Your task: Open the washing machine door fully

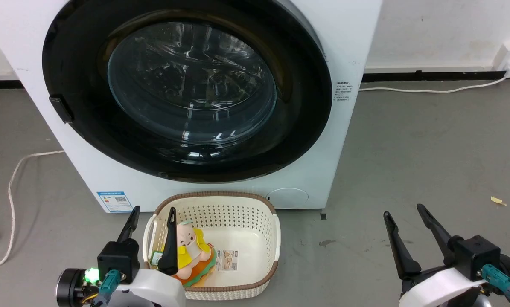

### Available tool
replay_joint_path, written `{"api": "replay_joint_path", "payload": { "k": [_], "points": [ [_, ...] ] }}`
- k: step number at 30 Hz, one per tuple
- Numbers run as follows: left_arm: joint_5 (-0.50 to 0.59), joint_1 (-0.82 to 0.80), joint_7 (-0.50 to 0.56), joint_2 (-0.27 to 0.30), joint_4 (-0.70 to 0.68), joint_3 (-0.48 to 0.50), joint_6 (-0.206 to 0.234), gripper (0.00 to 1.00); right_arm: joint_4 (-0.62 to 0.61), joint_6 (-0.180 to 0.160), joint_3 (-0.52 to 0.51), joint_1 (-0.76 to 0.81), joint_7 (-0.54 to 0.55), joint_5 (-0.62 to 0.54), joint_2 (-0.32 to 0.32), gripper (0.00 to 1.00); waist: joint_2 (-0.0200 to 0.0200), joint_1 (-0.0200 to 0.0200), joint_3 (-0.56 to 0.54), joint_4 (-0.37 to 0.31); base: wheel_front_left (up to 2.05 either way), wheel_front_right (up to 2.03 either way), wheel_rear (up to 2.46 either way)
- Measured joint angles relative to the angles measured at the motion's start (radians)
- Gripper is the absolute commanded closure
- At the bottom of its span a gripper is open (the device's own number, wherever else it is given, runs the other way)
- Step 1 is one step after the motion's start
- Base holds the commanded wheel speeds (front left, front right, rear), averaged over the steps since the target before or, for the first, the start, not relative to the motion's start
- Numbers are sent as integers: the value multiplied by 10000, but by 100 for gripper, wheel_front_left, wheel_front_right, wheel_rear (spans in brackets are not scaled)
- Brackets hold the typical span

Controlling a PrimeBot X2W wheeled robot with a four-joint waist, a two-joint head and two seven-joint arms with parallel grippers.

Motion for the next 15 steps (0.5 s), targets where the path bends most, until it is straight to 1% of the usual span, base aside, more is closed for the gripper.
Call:
{"api": "replay_joint_path", "payload": {
  "k": [8,15],
  "points": [
    [-54,-9,-174,-2,-75,-105,8,0,77,0,-109,-564,-98,364,0,0,0,0,310,82,0,0,0],
    [-67,-155,-322,0,-157,-194,10,0,188,0,-343,-1432,205,1388,-153,0,0,0,707,224,0,0,0]
  ]
}}
